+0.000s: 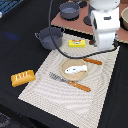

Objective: Interact with the objects in diverse but meaningful ways.

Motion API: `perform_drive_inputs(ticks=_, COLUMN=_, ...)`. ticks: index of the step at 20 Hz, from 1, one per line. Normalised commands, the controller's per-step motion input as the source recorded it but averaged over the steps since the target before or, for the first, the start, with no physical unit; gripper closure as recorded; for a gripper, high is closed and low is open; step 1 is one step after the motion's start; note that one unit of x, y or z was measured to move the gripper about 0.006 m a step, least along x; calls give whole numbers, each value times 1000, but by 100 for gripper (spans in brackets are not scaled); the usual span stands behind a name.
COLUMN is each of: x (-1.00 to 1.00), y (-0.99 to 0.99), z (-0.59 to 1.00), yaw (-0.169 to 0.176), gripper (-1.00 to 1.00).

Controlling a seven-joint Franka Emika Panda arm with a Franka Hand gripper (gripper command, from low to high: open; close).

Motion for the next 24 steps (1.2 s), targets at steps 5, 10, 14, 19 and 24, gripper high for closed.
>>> perform_drive_inputs(ticks=5, x=-435, y=72, z=-265, yaw=44, gripper=100)
perform_drive_inputs(ticks=10, x=-519, y=19, z=-366, yaw=33, gripper=100)
perform_drive_inputs(ticks=14, x=-401, y=158, z=-294, yaw=35, gripper=100)
perform_drive_inputs(ticks=19, x=-233, y=209, z=-247, yaw=36, gripper=-100)
perform_drive_inputs(ticks=24, x=-216, y=225, z=-178, yaw=46, gripper=-100)
